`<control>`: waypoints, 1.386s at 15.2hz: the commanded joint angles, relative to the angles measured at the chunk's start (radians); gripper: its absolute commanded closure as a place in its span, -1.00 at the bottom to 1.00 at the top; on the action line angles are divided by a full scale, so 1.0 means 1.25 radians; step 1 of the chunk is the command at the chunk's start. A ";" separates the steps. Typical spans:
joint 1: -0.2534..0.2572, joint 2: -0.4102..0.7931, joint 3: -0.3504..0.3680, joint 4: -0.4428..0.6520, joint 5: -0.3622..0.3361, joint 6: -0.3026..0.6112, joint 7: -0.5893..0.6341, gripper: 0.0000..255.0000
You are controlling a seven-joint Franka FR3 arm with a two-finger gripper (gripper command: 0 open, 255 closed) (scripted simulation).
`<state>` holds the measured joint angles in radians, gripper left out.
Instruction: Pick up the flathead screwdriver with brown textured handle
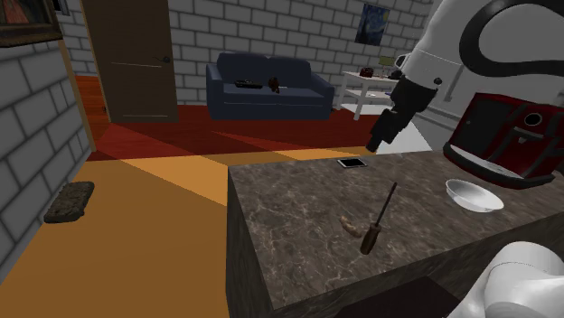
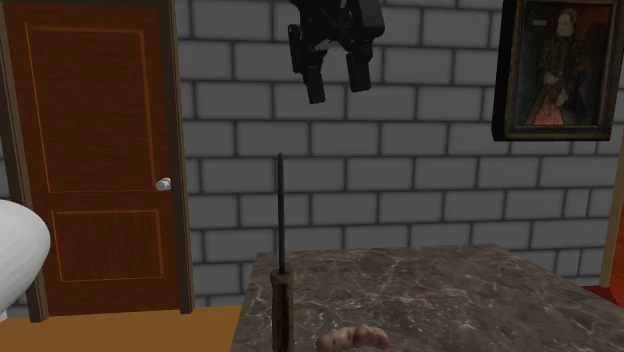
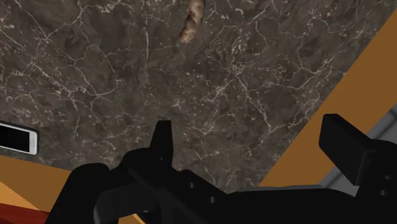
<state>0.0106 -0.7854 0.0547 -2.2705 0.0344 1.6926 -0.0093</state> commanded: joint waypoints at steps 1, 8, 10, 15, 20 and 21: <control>0.000 0.000 0.000 0.000 0.000 0.000 0.000 -1.00; -0.064 -0.125 0.106 -0.221 0.000 0.067 0.225 -1.00; -0.077 -0.156 0.141 -0.276 0.008 0.080 0.292 -1.00; -0.096 -0.219 0.242 -0.399 0.049 0.102 0.464 -1.00; -0.090 -0.221 0.265 -0.450 0.065 0.146 0.486 -1.00; -0.088 -0.220 0.268 -0.460 0.068 0.156 0.488 -1.00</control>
<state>-0.0998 -1.0654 0.3846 -2.8311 0.1162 1.8692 0.5982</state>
